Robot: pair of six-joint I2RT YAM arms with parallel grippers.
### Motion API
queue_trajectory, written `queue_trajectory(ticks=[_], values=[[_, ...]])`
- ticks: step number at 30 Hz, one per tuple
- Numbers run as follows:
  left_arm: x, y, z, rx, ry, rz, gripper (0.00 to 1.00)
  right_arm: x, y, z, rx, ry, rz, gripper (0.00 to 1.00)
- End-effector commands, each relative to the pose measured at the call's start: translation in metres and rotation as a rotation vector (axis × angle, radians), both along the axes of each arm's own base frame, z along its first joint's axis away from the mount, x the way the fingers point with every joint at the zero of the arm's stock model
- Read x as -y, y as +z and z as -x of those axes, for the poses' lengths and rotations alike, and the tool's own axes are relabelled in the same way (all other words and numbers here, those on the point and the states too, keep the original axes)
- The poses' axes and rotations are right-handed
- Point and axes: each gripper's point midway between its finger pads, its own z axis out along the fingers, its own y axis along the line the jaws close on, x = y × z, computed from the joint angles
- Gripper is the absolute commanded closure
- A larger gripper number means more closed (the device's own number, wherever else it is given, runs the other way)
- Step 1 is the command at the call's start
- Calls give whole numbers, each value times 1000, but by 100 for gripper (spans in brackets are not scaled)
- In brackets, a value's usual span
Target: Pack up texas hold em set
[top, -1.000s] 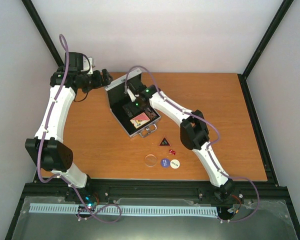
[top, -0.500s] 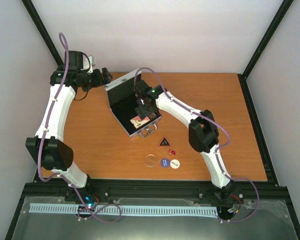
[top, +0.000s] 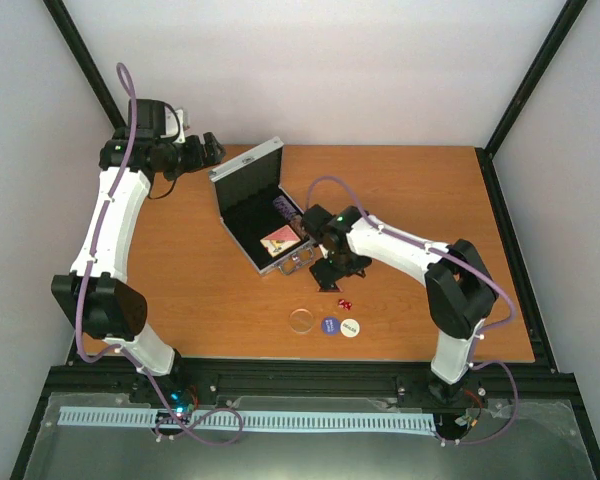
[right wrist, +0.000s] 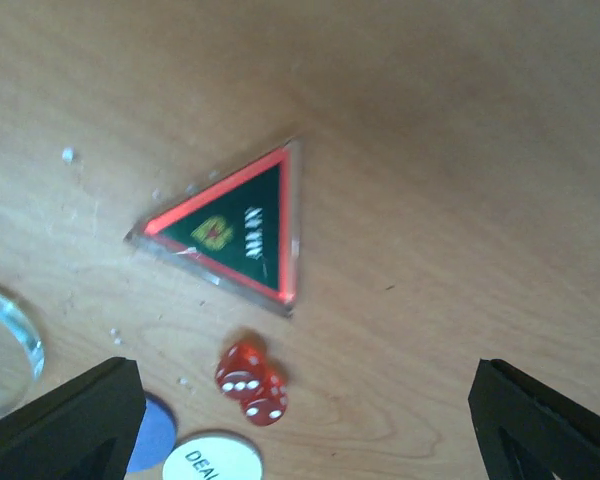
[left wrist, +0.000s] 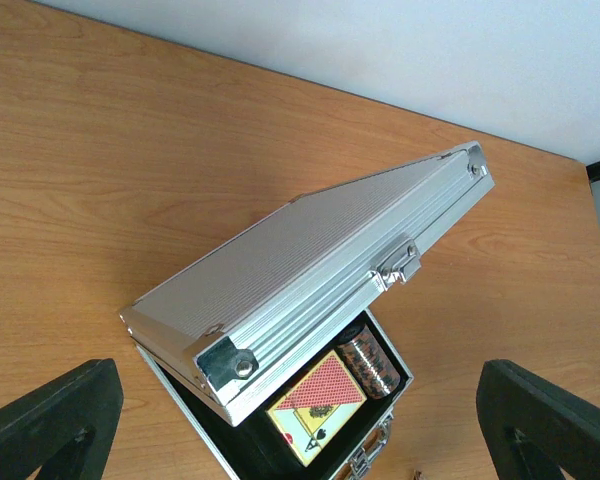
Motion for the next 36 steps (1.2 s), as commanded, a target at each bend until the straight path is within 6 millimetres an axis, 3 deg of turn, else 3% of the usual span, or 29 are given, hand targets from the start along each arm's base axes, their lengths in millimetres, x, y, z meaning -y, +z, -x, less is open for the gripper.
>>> queue_trajectory(ticks=[1, 9, 15, 21, 29, 36], values=[[1, 16, -2, 34, -11, -3, 0, -23, -5, 26, -32, 85, -24, 9], [1, 14, -3, 31, -8, -8, 0, -73, 6, 54, -30, 244, -85, 8], [3, 12, -5, 24, -4, 12, 0, -101, -10, 78, -69, 301, -101, 8], [2, 11, -3, 25, -3, 8, 0, -104, -37, 90, -117, 294, -81, 8], [1, 12, 1, 23, -1, 2, 0, -106, -53, 97, -161, 295, -79, 12], [0, 6, 3, 8, -1, -4, 0, -94, -69, 109, -187, 287, -37, 13]])
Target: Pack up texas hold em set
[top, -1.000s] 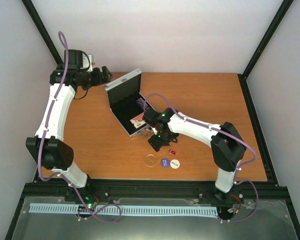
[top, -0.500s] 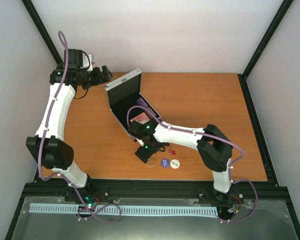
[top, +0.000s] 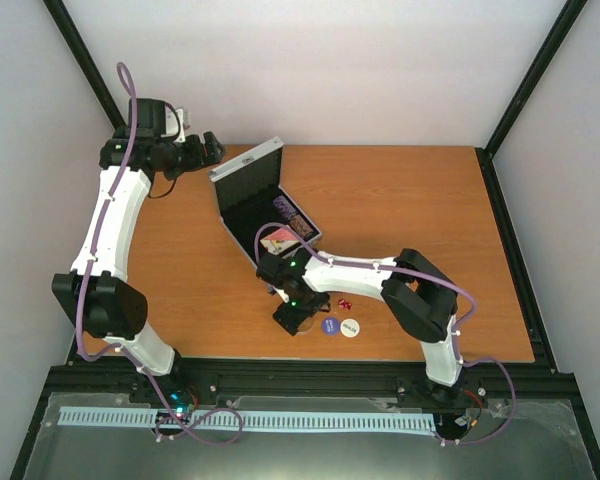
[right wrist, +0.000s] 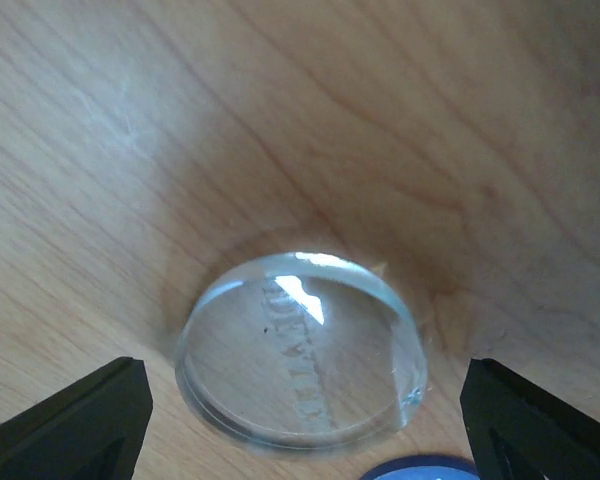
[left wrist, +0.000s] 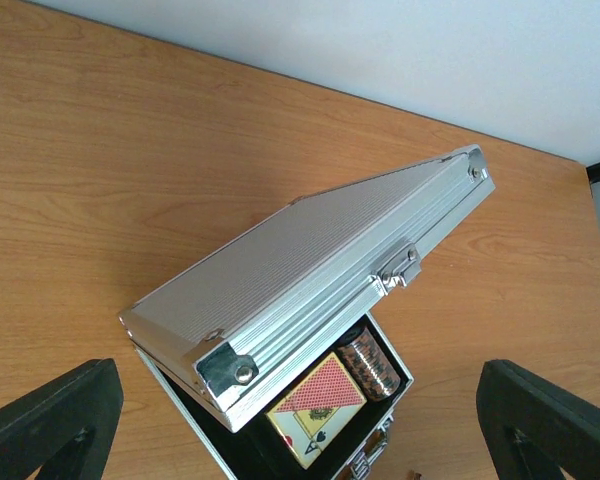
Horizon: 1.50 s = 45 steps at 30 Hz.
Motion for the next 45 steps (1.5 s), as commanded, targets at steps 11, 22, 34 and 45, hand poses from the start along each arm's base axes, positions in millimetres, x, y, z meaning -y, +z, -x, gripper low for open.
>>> queue_trajectory(ticks=[11, 22, 34, 45], values=[[-2, 3, 6, -1, 7, -9, 0, 9, -24, 11, -18, 3, 55, 14], [-1, 1, 2, -4, 8, -8, 0, -3, -22, 4, -11, 56, 46, 24], [-2, -3, 2, -14, 8, -16, 0, 0, -12, -3, 23, 62, 67, 63], [-2, 5, 3, 11, 9, -12, 0, -41, 85, -69, 190, 44, -80, 75]])
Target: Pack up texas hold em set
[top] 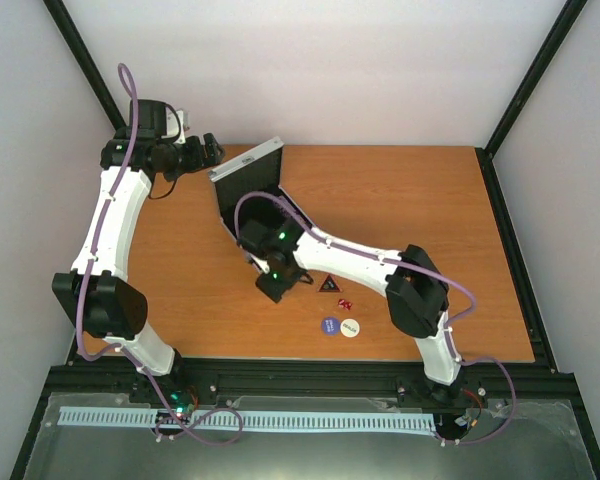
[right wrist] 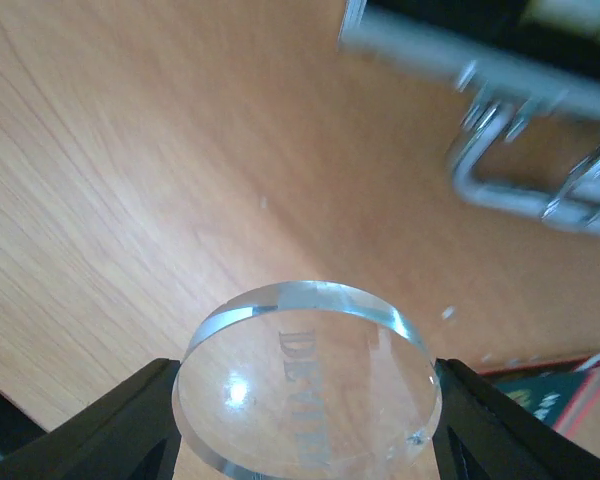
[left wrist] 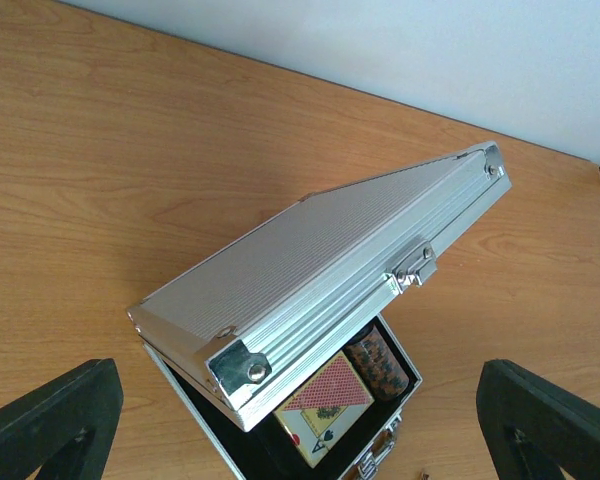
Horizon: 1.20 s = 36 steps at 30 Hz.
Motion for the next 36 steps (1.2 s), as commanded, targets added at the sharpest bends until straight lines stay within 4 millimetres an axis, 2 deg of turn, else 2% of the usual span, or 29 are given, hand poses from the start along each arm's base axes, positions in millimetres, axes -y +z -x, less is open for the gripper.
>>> queue_trajectory(ticks=[1, 4, 8, 11, 14, 17, 21, 28, 36], values=[[0, 12, 4, 25, -2, -2, 0, -11, 46, -38, 74, -22, -73, 75], [0, 14, 5, 32, -1, -5, 0, -22, 63, -70, 103, -63, -126, 76], [-2, 16, 8, 38, 3, -10, 0, -37, 72, -117, 155, -126, -201, 77], [-2, 15, 10, 39, 3, -8, 0, -55, 87, -155, 202, -175, -317, 77], [0, 15, 11, 38, 0, 0, 0, -60, 90, -188, 228, -232, -403, 76], [1, 17, 12, 43, -6, 4, 0, -62, 91, -213, 241, -266, -481, 76], [0, 20, 14, 52, -7, -1, 0, -73, 85, -229, 246, -259, -547, 76], [2, 17, 16, 41, -14, 7, 0, -94, 68, -232, 196, -252, -614, 75], [3, 19, 18, 46, -15, 20, 0, -100, 51, -241, 210, -245, -616, 74]])
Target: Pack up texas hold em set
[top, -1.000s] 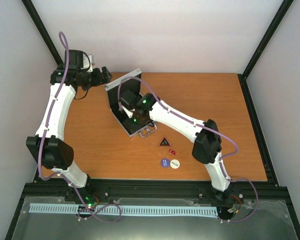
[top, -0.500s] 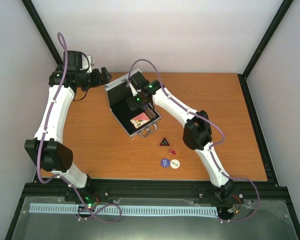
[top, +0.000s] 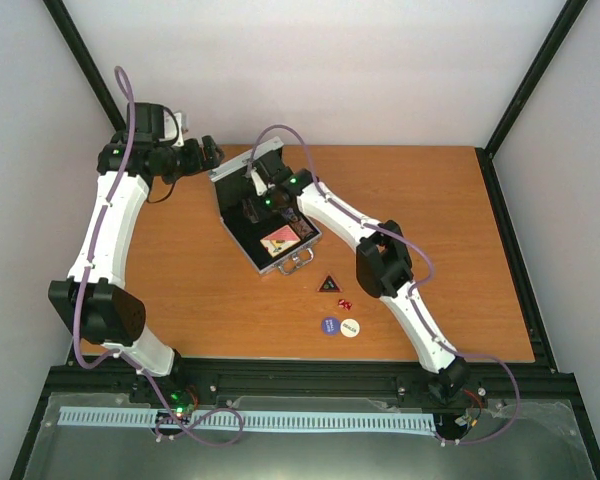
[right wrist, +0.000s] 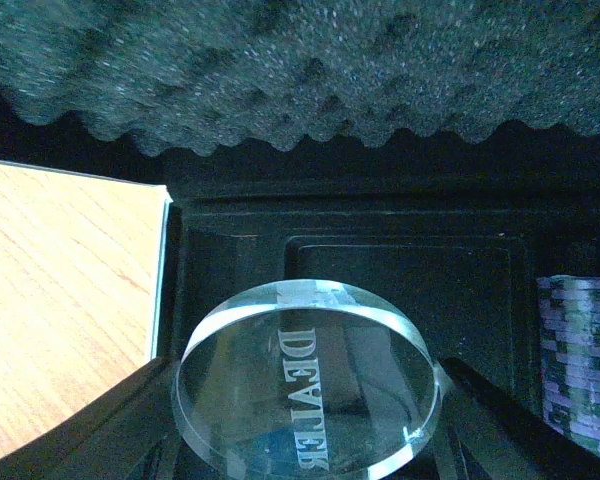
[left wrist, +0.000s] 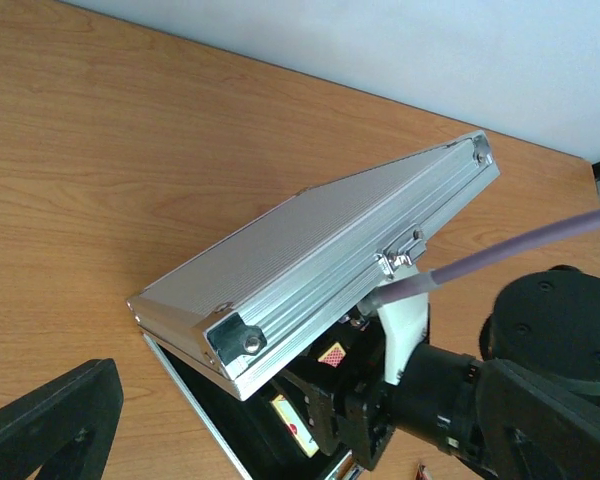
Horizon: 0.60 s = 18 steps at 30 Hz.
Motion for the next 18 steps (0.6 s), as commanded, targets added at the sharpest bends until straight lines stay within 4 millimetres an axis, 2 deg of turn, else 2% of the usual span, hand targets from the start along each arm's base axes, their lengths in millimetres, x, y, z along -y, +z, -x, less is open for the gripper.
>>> queue_trajectory(ticks=[1, 11, 18], values=[[4, 15, 7, 36, -16, 23, 0, -16, 11, -13, 61, 6, -63, 73], [7, 0, 7, 1, -26, 29, 0, -22, -27, -27, 66, -2, -30, 72], [7, -3, 5, -8, -29, 25, 0, -4, -48, -30, 56, -61, 63, 71]])
